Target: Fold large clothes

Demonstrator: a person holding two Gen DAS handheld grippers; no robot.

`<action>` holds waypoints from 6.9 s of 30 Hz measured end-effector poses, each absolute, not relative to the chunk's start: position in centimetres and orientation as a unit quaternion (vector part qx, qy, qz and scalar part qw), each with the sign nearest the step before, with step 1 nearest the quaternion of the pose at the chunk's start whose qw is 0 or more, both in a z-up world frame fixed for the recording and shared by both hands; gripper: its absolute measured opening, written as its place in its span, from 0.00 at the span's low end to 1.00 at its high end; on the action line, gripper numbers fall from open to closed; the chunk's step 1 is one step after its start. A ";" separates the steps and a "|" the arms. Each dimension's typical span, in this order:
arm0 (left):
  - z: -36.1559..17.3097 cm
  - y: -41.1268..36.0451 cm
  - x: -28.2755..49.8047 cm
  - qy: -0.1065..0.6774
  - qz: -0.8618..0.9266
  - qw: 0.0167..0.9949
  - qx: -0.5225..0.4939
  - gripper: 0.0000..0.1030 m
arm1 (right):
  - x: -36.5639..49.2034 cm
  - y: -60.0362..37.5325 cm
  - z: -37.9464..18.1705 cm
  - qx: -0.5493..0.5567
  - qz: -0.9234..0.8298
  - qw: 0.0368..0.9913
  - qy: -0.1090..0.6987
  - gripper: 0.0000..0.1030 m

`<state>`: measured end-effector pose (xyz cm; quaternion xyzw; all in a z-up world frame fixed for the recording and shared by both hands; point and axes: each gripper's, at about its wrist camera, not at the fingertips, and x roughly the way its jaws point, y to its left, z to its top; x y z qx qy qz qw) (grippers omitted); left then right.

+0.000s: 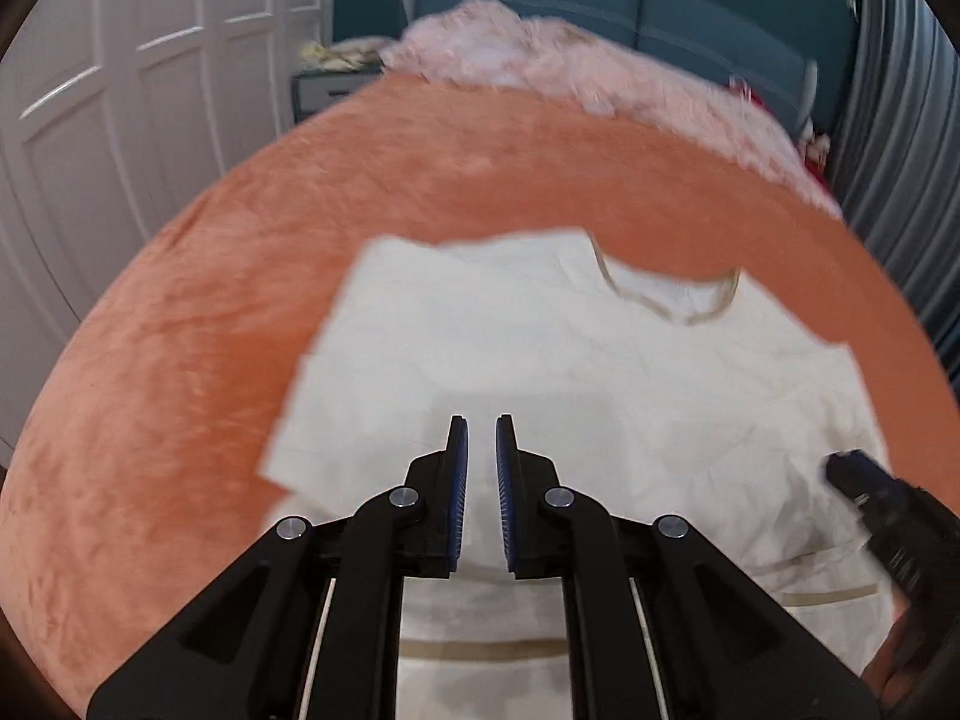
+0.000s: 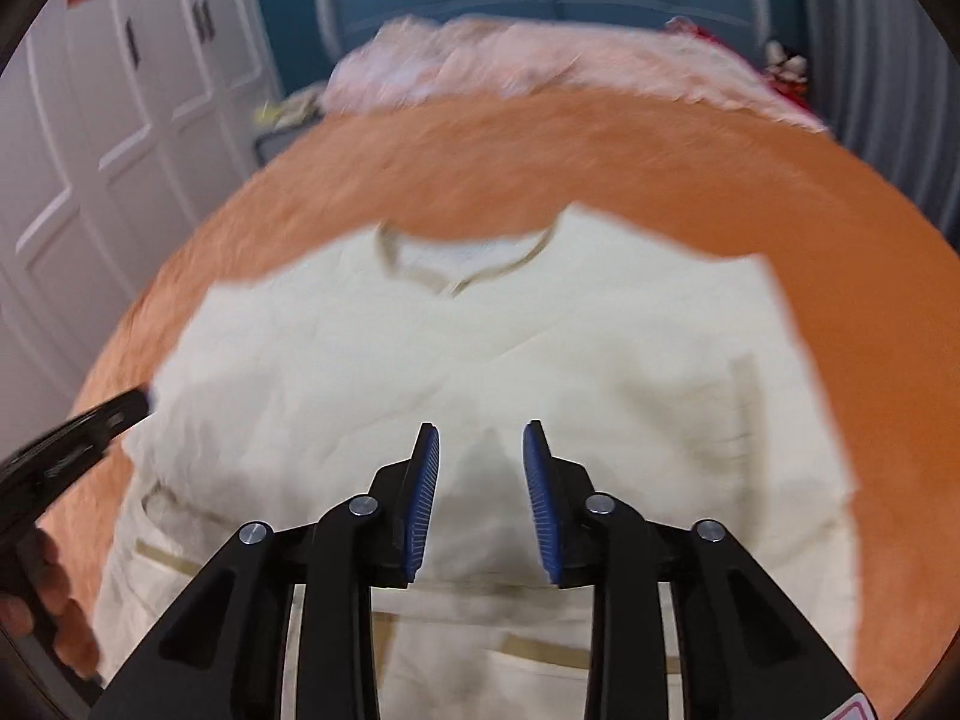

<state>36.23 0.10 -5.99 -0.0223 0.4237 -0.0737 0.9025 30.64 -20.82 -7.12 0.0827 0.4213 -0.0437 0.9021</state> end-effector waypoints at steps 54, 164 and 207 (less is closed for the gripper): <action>-5.7 0.5 54.2 0.437 -0.090 0.893 -0.068 0.81 | 50.3 -20.6 -6.3 0.189 0.071 0.888 0.413 0.71; -15.4 -12.7 55.5 0.424 -0.160 0.886 0.101 0.12 | 51.3 -25.0 -15.2 0.076 -0.040 0.890 0.449 0.00; -16.4 -12.8 54.7 0.376 -0.150 0.909 0.096 0.12 | 51.3 -24.5 -16.2 0.073 -0.047 0.908 0.410 0.00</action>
